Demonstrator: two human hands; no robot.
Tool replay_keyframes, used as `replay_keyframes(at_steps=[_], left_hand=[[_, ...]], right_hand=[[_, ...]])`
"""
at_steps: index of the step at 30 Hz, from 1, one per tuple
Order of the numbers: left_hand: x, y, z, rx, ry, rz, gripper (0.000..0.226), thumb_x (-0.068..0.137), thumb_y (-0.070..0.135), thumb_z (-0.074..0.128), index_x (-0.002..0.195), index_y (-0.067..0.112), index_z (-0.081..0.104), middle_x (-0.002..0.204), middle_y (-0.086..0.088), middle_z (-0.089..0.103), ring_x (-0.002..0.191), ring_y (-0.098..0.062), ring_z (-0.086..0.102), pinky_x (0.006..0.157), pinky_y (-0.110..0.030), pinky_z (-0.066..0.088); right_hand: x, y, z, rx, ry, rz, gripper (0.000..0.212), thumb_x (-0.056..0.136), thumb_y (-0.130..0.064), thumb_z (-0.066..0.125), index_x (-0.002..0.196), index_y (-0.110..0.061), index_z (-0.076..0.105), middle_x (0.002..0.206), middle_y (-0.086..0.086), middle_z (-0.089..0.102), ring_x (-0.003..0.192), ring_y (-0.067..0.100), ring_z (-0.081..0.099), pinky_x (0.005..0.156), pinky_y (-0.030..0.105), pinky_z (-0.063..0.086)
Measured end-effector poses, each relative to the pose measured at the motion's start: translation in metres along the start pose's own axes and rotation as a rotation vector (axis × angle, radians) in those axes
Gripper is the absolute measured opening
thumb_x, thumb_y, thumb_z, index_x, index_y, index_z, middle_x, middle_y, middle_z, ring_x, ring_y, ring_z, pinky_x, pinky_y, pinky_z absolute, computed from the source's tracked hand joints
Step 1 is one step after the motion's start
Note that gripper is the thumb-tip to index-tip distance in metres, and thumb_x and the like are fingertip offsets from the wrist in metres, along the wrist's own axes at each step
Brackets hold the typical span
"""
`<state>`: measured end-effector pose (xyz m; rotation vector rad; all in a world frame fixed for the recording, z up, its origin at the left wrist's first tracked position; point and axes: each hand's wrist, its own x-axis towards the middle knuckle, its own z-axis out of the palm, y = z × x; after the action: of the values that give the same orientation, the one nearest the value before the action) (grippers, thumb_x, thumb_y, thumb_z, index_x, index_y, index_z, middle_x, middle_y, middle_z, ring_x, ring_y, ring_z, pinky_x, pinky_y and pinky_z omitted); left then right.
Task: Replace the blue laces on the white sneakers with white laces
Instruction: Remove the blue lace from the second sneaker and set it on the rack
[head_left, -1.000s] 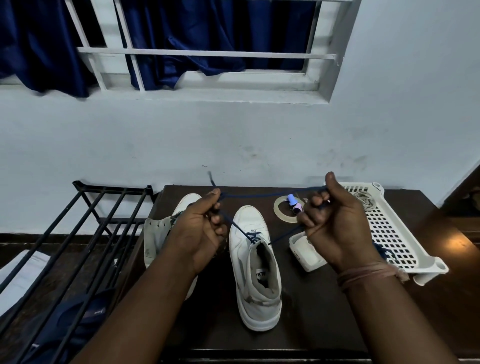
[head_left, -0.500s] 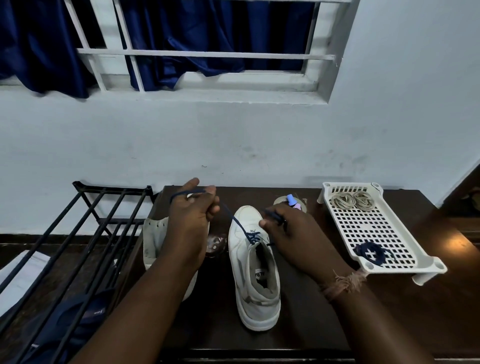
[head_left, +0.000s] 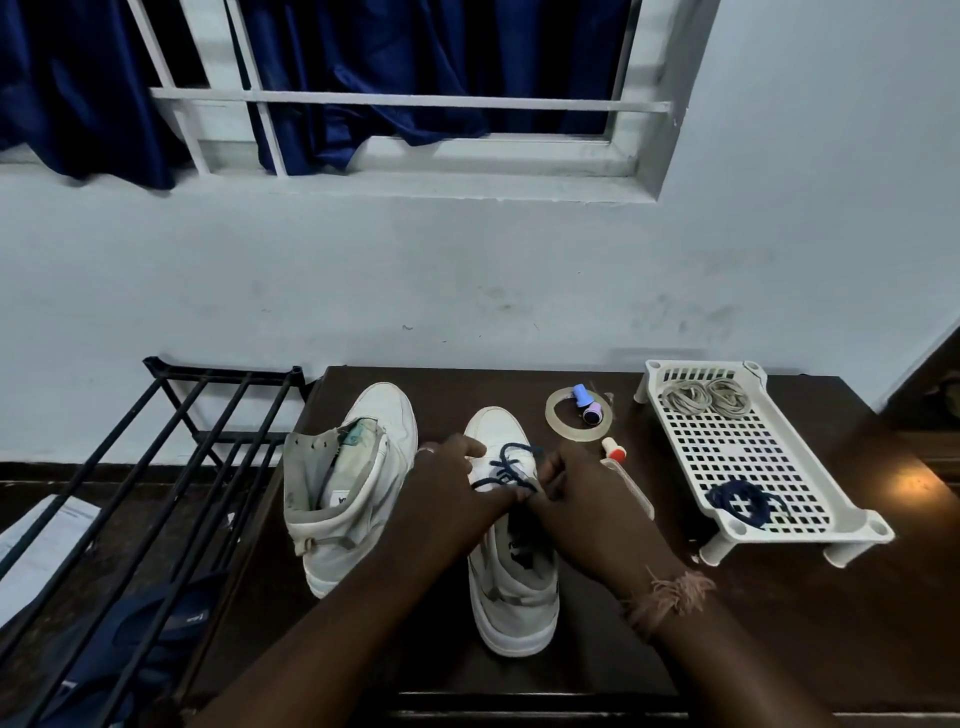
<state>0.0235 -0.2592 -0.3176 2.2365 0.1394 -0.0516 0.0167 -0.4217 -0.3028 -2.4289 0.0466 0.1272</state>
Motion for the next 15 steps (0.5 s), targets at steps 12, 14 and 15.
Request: replay_keyframes(at_steps=[12,14,15], left_hand=[[-0.001,-0.005,-0.004,0.403,0.044,0.358,0.048,0.072,0.007,0.053,0.1,0.039,0.075,0.099,0.004,0.06,0.093,-0.019,0.056,0.084,-0.037,0.049],[-0.002,-0.002,0.0,0.404,0.054,0.508,0.039,0.075,0.012,0.054,0.097,0.033,0.079,0.097,0.005,0.068,0.092,-0.019,0.06,0.083,-0.039,0.05],[-0.001,-0.002,0.001,0.405,0.065,0.543,0.028,0.079,0.021,0.057,0.094,0.031,0.078,0.094,0.007,0.069,0.091,-0.017,0.06,0.083,-0.038,0.049]], right_hand=[[0.002,0.015,-0.003,0.265,-0.04,0.109,0.012,0.079,-0.009,0.068,0.086,-0.016,0.063,0.075,0.009,0.07,0.06,0.017,0.065,0.059,0.036,0.058],[0.001,0.013,-0.003,0.308,-0.048,0.109,0.014,0.079,-0.008,0.071,0.088,-0.014,0.063,0.076,0.012,0.071,0.062,0.023,0.068,0.059,0.04,0.059],[0.001,0.012,-0.003,0.314,-0.047,0.103,0.015,0.079,-0.009,0.073,0.089,-0.014,0.063,0.077,0.012,0.071,0.066,0.026,0.07,0.058,0.04,0.059]])
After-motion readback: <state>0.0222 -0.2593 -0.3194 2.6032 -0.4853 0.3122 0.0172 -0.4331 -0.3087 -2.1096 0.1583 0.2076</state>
